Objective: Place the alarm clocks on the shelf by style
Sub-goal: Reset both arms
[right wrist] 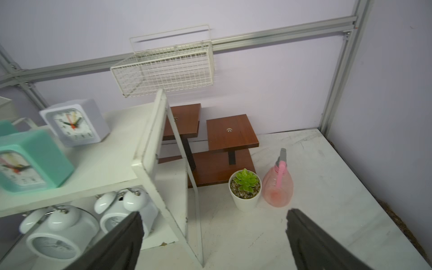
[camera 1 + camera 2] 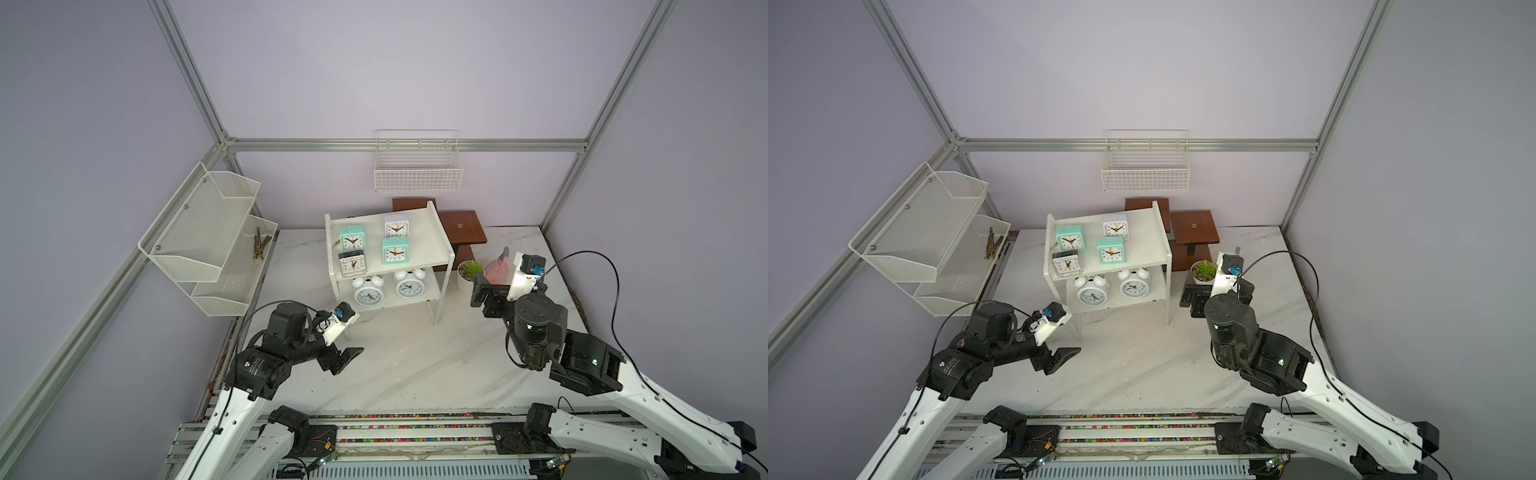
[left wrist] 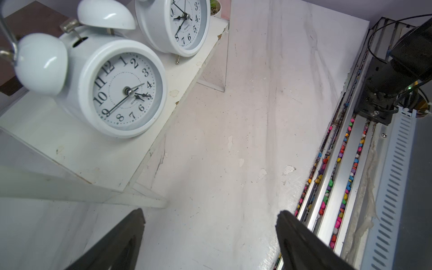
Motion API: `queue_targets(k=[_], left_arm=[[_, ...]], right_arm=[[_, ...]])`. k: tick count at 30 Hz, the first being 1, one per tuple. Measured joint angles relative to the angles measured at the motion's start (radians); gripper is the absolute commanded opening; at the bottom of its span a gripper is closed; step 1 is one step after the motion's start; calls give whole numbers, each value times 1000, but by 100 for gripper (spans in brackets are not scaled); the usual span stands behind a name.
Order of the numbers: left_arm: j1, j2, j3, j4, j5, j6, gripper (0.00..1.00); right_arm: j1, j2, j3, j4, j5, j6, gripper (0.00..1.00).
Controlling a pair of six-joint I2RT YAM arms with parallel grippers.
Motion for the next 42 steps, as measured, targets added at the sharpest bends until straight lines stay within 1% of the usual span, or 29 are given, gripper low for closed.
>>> queue_targets(k=[3, 7, 10, 12, 15, 18, 20, 26, 29, 33, 37, 39, 42], left_arm=[[50, 8, -4, -24, 0, 44, 94], [116, 35, -30, -43, -8, 113, 95], [181, 64, -66, -40, -3, 151, 95], [259, 93, -92, -31, 16, 174, 95], [375, 139, -118, -2, 55, 198, 97], [459, 164, -151, 51, 85, 211, 100], [482, 168, -186, 107, 88, 203, 100], [487, 137, -342, 362, 71, 77, 100], [487, 101, -437, 537, 58, -10, 100], [487, 95, -555, 803, 21, -130, 100], [488, 167, -630, 1063, -21, -227, 100], [488, 235, -653, 1196, -46, -269, 100], [486, 338, -668, 1361, -78, -312, 100]], right_arm=[[-131, -24, -99, -13, -68, 24, 99], [-344, -20, -235, 11, -201, 27, 99], [-525, 21, -317, 63, -320, 29, 99], [-621, 74, -361, 127, -384, 29, 99], [-697, 158, -423, 244, -452, 22, 99], [-738, 261, -472, 365, -496, 2, 99], [-754, 327, -493, 446, -513, -21, 99], [-799, 471, -500, 634, -529, -109, 99], [-820, 525, -527, 776, -547, -158, 99], [-848, 592, -530, 866, -584, -206, 99], [-853, 597, -555, 1011, -607, -254, 99], [-856, 597, -581, 1098, -620, -273, 99], [-864, 598, -599, 1165, -655, -289, 99]])
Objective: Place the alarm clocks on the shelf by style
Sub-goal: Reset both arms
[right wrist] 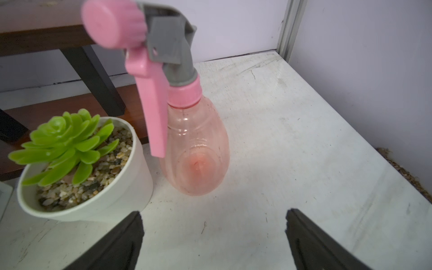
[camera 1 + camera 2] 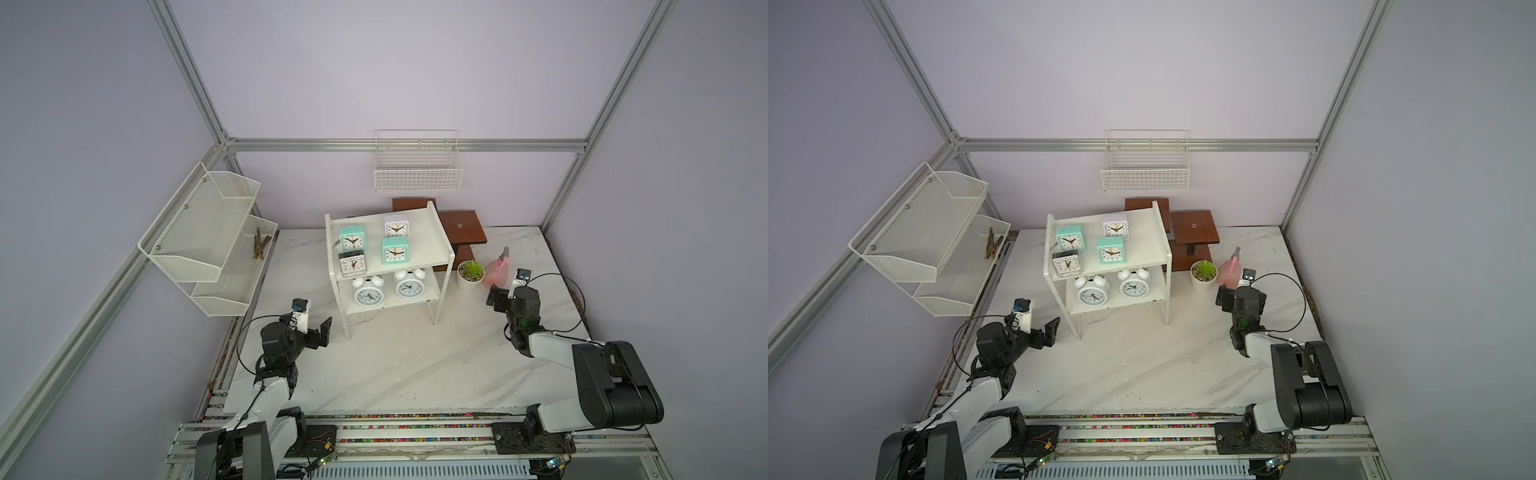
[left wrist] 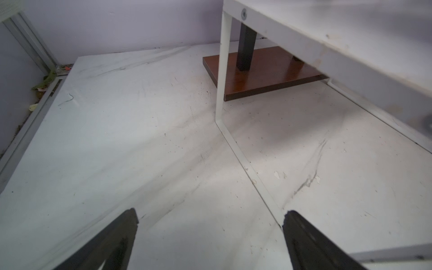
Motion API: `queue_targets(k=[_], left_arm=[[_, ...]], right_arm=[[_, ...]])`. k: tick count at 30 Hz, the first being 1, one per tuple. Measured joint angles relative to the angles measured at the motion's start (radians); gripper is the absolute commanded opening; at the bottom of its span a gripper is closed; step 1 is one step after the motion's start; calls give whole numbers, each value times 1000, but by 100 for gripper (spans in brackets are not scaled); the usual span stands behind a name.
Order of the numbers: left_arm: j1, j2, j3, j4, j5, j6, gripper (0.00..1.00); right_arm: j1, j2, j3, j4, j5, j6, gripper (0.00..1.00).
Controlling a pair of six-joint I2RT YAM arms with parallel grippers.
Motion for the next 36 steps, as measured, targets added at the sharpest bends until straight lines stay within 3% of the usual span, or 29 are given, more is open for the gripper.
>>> queue_targets(k=[10, 18, 26, 36], left_arm=[[-45, 242, -1, 414, -136, -61, 100], [-135, 486, -29, 712, -266, -65, 100], [-164, 545, -23, 799, -371, -51, 100], [-164, 539, 14, 761, -452, -56, 100]], right_arm=[[-5, 97, -171, 395, -94, -26, 99], [-5, 117, -182, 500, -112, -42, 99], [-5, 117, -182, 512, -112, -47, 99], [-5, 118, -175, 512, -120, -51, 99]])
